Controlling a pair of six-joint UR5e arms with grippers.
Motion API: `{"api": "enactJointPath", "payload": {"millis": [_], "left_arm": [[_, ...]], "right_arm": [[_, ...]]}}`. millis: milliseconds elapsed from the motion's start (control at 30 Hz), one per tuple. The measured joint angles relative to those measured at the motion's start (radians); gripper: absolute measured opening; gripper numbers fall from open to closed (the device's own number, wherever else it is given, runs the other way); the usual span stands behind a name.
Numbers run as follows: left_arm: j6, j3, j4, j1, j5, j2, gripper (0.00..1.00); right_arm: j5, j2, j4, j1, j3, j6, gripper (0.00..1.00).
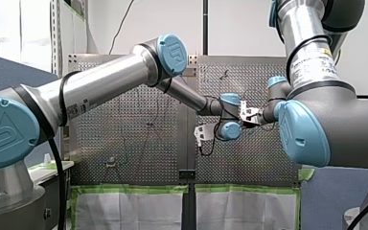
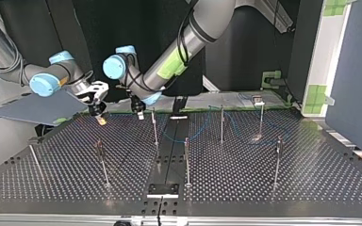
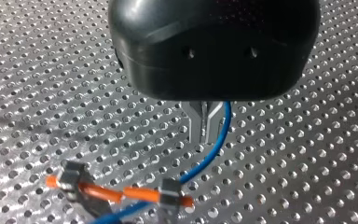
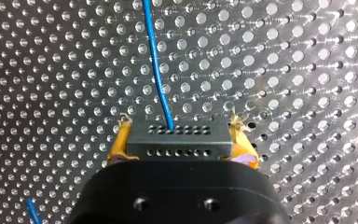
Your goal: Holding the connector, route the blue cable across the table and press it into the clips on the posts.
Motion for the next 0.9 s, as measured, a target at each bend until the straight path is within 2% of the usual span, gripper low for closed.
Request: {"api": "enactJointPath", "payload": {"millis": [333, 533, 800, 900], "left_arm": [[-0.004, 0.039, -0.039, -0.016, -0.001, 0.004, 0.00], [-0.042, 0.053, -0.081, -0.028, -0.034, 0.034, 0.00], [-0.067, 0.054, -0.149, -0.042, -0.052, 0.069, 0.00], [-0.067, 0.054, -0.160, -0.048, -0.054, 0.080, 0.00]], "right_arm": [[0.001, -0.024, 0.016, 0.006, -0.014, 0.005, 0.00], [0.003, -0.043, 0.057, 0.001, -0.044, 0.012, 0.00], [0.006, -0.086, 0.076, -0.003, -0.053, 0.045, 0.00], [0.006, -0.093, 0.078, -0.003, -0.053, 0.049, 0.00]]}}
